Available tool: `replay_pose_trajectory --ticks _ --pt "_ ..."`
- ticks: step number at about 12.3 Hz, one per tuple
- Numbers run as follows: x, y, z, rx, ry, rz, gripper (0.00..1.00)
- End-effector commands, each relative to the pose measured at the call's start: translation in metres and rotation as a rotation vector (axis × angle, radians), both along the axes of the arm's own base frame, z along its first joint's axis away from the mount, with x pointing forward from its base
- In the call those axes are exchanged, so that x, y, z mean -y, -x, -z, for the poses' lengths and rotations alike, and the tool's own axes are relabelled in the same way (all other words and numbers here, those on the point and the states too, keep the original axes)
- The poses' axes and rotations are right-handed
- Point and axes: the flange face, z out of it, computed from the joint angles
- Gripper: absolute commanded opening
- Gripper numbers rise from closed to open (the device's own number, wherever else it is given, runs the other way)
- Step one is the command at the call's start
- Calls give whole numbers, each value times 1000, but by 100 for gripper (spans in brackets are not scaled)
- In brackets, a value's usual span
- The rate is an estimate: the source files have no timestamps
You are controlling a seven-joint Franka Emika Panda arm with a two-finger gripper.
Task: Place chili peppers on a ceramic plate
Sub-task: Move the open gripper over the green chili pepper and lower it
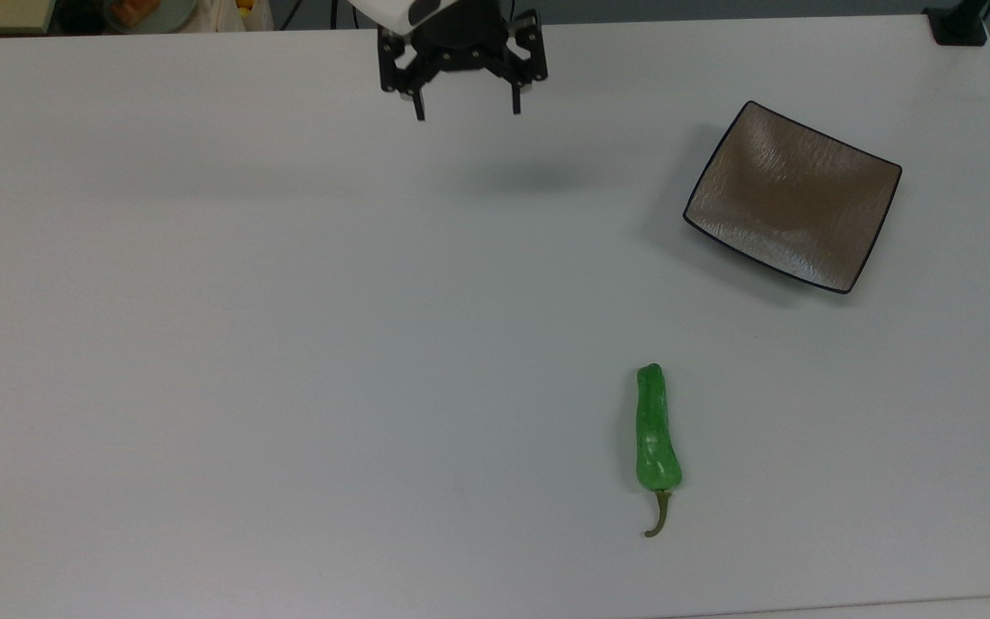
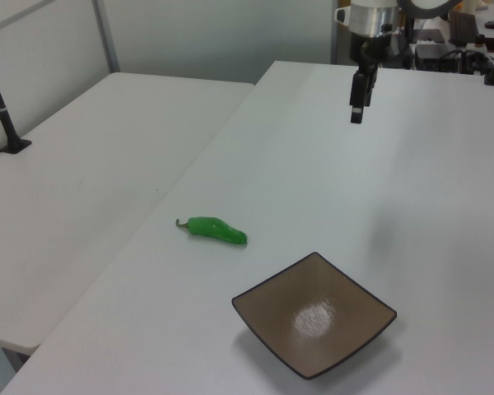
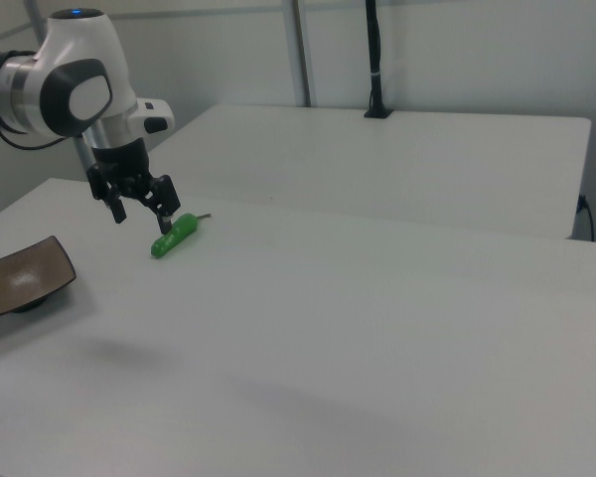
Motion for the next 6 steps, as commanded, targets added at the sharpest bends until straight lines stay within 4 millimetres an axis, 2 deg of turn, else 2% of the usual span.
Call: replay_pose_trajectory --ticks 1,3,5,6 --pt "-23 -26 -4 86 -66 -17 100" --pt "-36 -37 4 138 -85 2 100" --pt "-61 -53 11 184 -120 98 100" --pt "-66 -62 13 210 -135 129 100"
